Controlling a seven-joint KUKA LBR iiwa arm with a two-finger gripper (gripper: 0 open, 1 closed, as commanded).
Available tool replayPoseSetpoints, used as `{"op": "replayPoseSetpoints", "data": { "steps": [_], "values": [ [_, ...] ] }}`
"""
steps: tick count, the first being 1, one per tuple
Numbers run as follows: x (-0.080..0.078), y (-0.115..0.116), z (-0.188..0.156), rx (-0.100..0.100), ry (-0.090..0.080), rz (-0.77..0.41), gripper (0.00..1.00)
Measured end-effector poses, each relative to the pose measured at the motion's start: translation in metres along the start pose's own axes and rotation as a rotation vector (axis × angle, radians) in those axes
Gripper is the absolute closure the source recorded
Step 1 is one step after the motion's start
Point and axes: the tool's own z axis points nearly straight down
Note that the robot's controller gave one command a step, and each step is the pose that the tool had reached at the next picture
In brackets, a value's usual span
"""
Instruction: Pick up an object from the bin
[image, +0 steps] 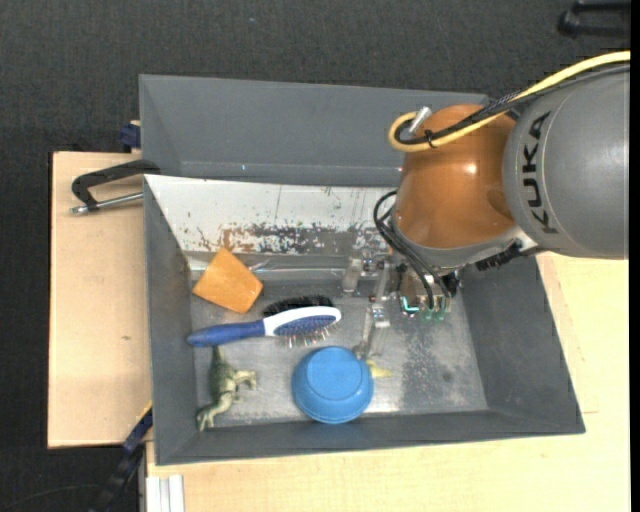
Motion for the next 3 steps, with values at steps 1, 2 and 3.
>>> {"op": "replayPoseSetpoints", "data": {
  "steps": [1,2,3],
  "values": [
    [-0.024,0.039,0.119,0.0,-0.003,-0.021,0.0],
    [-0.03,0.039,0.112,-0.004,-0.025,-0.019,1.0],
    [-0.034,0.011,0.113,0.001,-0.027,-0.575,1.0]
  ]
}}
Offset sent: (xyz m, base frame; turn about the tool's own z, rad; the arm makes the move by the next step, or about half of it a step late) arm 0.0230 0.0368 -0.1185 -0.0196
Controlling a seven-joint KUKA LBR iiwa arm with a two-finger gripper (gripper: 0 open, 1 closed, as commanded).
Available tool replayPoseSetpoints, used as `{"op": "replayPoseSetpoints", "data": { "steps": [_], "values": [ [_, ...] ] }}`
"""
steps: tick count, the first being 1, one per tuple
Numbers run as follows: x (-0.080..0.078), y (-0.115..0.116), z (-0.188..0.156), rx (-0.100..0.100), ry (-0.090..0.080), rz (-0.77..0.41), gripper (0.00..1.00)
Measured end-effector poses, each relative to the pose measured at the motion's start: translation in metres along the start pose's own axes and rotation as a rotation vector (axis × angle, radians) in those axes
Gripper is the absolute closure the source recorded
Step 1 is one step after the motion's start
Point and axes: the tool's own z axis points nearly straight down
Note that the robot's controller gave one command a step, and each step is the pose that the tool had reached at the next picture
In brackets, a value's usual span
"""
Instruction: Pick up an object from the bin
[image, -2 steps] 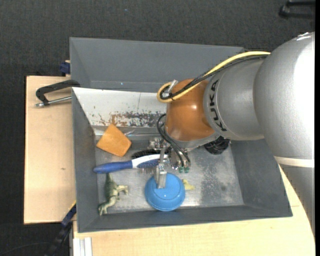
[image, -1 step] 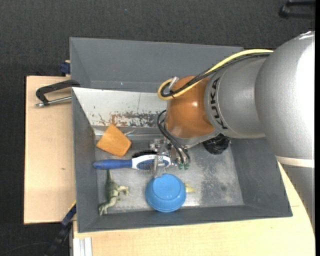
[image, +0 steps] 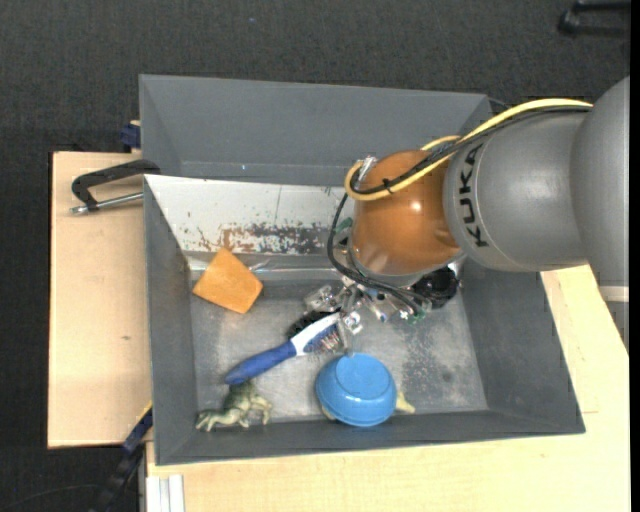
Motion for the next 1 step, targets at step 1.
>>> {"op": "replayPoseSetpoints", "data": {
  "steps": [1],
  "values": [
    [0.0107,0.0089,-0.1421,0.0,0.008,-0.058,1.0]
  ]
}}
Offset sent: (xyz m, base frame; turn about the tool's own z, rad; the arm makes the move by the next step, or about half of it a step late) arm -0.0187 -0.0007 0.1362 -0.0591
